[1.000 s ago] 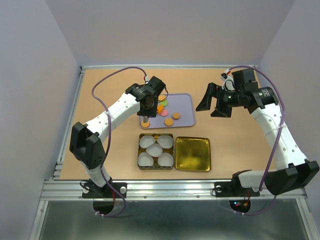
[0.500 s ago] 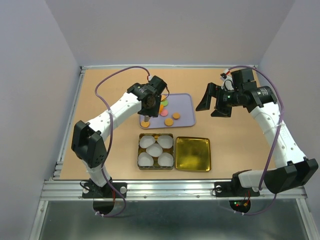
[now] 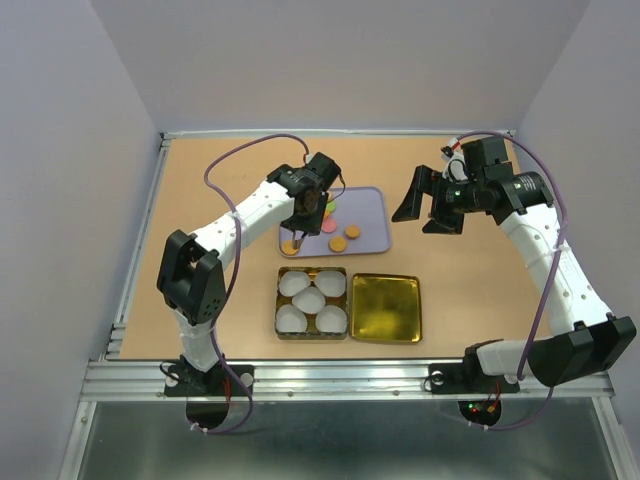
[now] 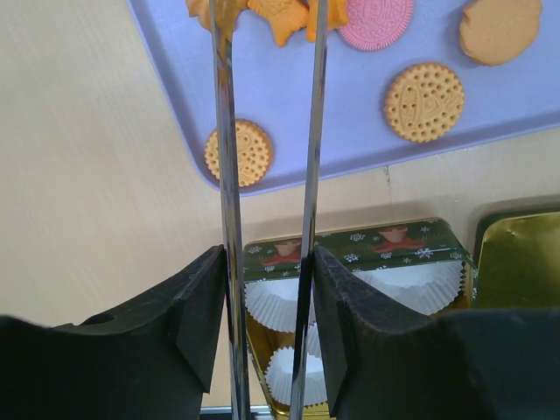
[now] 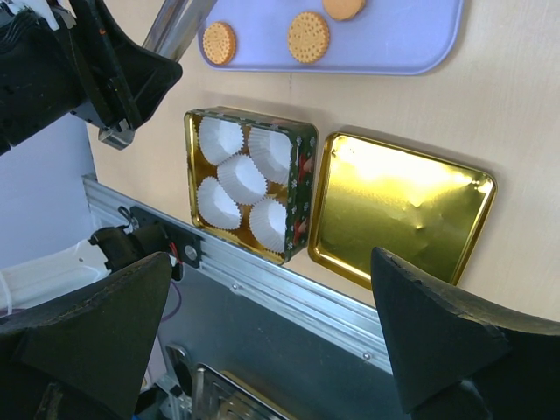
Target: Pack the cookies
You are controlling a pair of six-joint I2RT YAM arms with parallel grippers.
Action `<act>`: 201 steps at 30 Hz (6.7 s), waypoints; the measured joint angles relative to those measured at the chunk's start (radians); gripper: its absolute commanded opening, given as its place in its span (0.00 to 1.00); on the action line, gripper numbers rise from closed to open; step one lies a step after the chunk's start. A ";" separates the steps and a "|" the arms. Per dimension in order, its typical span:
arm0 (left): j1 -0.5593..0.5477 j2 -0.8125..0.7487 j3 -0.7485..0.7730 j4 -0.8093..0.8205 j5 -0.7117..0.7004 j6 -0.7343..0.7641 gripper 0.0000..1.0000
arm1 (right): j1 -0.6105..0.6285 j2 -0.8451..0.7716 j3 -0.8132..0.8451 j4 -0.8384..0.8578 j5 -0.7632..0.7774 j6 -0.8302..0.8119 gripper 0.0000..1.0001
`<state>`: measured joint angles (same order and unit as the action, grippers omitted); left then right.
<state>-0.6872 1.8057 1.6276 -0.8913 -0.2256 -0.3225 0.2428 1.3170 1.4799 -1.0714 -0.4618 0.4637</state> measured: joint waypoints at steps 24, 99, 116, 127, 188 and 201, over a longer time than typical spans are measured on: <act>0.000 0.002 0.092 -0.077 -0.014 0.000 0.37 | 0.001 0.012 0.000 0.000 0.003 -0.001 1.00; -0.557 -0.496 -0.352 -0.116 -0.124 -0.694 0.53 | 0.184 -0.165 -0.090 -0.064 0.049 -0.005 1.00; -0.556 -0.538 -0.184 -0.193 -0.207 -0.706 0.54 | 0.204 -0.145 -0.107 -0.066 0.070 -0.016 1.00; -0.364 -0.463 -0.144 -0.163 -0.195 -0.562 0.56 | 0.204 -0.122 -0.106 -0.066 0.087 -0.017 1.00; -0.068 -0.016 0.095 -0.024 -0.066 -0.051 0.23 | 0.204 -0.043 -0.041 -0.114 0.270 -0.069 1.00; -0.074 -0.419 -0.130 -0.051 -0.024 -0.231 0.08 | 0.204 -0.141 -0.082 -0.111 0.201 -0.067 1.00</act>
<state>-0.7616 1.3865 1.4975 -0.9421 -0.2501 -0.5533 0.4469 1.1763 1.3983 -1.1820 -0.2604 0.3969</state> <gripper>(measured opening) 0.384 0.998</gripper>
